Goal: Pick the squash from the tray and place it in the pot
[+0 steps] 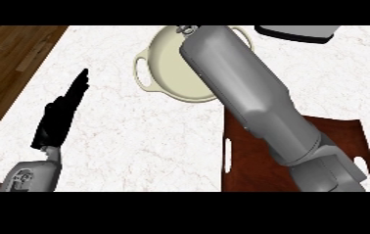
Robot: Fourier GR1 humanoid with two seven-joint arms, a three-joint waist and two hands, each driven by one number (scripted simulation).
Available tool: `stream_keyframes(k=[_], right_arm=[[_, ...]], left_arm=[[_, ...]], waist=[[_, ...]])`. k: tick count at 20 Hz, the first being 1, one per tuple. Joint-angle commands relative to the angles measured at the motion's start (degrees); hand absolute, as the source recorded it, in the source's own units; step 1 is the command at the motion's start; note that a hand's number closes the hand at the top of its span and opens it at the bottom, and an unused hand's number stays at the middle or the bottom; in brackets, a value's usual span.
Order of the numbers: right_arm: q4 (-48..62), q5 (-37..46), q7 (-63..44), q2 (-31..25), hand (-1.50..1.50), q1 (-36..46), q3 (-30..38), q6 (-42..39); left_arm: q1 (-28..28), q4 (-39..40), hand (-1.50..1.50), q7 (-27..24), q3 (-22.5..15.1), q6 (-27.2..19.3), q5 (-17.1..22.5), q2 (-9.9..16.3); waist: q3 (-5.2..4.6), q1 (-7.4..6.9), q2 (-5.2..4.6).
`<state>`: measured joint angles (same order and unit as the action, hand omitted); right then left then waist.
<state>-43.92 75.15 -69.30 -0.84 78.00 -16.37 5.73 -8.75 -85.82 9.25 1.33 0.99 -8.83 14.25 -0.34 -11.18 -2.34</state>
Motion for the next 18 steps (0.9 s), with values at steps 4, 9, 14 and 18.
stream_keyframes(k=[4,9,14,18], right_arm=[[7.9,1.0,-8.7,0.8,1.50,1.5,4.1,9.9],[13.7,0.6,-5.6,0.8,1.50,0.9,7.6,14.2],[20.3,1.1,-2.6,0.8,1.50,0.7,9.5,15.8],[21.0,-0.9,0.6,0.8,1.50,-0.7,13.2,22.1]], left_arm=[[-0.6,0.2,0.00,0.4,2.7,-0.3,1.4,1.0],[1.3,-0.6,0.00,-0.4,1.9,-0.1,1.2,0.5],[1.7,-1.2,0.00,0.1,3.0,0.0,1.3,1.5],[2.2,-0.6,0.00,-1.3,2.9,-0.3,1.5,0.7]], waist=[[0.14,2.72,0.04],[0.15,2.39,-0.45],[0.21,3.39,-0.19],[0.26,3.60,-0.56]])
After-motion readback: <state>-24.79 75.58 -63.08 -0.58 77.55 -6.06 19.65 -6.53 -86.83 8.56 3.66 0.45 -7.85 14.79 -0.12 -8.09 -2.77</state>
